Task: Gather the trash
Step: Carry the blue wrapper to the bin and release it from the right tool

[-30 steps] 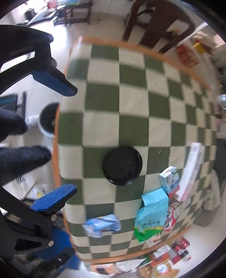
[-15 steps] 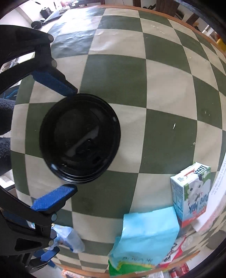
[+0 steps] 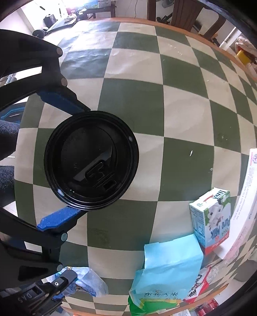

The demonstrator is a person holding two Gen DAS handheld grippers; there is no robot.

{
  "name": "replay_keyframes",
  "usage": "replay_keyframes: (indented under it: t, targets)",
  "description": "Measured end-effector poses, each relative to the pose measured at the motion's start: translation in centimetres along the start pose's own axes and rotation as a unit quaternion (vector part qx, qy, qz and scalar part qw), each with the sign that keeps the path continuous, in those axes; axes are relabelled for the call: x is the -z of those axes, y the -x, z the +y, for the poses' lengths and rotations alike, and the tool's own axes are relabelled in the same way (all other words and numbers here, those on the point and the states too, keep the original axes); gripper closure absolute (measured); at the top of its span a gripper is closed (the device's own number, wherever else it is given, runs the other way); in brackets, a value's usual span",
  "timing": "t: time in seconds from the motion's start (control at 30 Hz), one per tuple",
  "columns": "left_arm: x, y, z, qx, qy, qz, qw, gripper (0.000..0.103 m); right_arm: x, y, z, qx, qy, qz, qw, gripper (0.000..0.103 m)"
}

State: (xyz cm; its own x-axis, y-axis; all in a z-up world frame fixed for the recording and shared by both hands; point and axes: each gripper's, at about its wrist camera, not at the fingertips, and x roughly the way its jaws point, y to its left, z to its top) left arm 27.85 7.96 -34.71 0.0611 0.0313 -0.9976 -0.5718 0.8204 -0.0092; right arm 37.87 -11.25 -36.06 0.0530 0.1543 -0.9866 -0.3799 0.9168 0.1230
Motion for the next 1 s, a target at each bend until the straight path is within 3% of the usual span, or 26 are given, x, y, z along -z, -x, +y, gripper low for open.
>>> replay_keyframes:
  t: [0.17,0.6,0.77,1.0]
  targets:
    - [1.1,2.4,0.7,0.004,0.001,-0.022,0.9997,0.017,0.2,1.1,-0.4,-0.036,-0.018,-0.003,0.999,0.075]
    - [6.4,10.5,4.4,0.034,0.002,-0.122,0.9920,0.017,3.1,7.6,0.4,-0.069,-0.023,-0.064,0.995,0.076]
    - [7.7,12.3,5.9,0.049,-0.008,-0.156,0.9864,0.017,6.6,10.3,3.5,-0.085,-0.018,-0.094,0.992,0.076]
    - [14.0,13.1,11.1,0.076,-0.035,-0.174,0.9811,0.017,14.5,12.4,7.8,-0.103,-0.033,-0.120,0.987,0.077]
